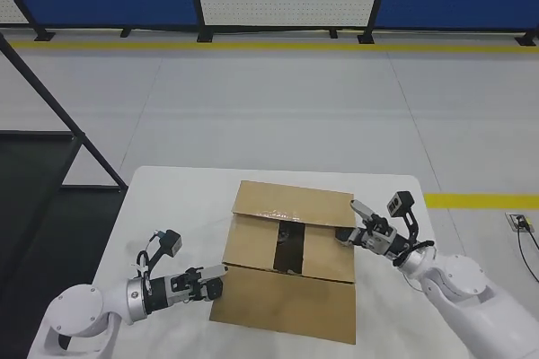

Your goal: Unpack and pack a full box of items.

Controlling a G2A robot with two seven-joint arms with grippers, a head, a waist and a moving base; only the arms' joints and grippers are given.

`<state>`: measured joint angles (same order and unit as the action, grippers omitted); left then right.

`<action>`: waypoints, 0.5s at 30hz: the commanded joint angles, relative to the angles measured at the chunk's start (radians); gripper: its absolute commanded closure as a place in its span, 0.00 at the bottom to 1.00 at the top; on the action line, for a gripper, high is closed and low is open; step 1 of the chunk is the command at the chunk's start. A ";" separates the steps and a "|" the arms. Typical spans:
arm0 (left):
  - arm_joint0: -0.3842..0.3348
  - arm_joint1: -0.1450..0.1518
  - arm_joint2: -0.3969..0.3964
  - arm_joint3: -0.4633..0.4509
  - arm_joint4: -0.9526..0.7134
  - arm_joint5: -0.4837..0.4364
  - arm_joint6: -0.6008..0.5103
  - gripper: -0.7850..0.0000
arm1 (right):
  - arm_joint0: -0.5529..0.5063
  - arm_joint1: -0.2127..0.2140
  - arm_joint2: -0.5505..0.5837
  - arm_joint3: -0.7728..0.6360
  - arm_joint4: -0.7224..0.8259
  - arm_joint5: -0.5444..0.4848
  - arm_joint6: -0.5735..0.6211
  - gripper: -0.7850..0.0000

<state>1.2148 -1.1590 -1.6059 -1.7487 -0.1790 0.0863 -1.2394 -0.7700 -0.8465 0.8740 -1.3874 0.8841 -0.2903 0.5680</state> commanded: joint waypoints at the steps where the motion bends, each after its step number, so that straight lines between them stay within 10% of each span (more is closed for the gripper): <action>1: 0.000 0.000 0.000 0.000 0.000 0.000 0.000 0.00 | 0.007 -0.011 0.001 0.003 0.016 -0.038 -0.012 0.00; 15: 0.000 0.000 0.000 0.000 0.000 0.000 0.000 0.00 | 0.191 -0.131 -0.079 0.111 -0.083 -0.038 -0.342 0.00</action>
<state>1.2148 -1.1590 -1.6059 -1.7487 -0.1790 0.0863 -1.2394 -0.5919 -0.9697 0.8032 -1.2891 0.8192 -0.3273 0.2549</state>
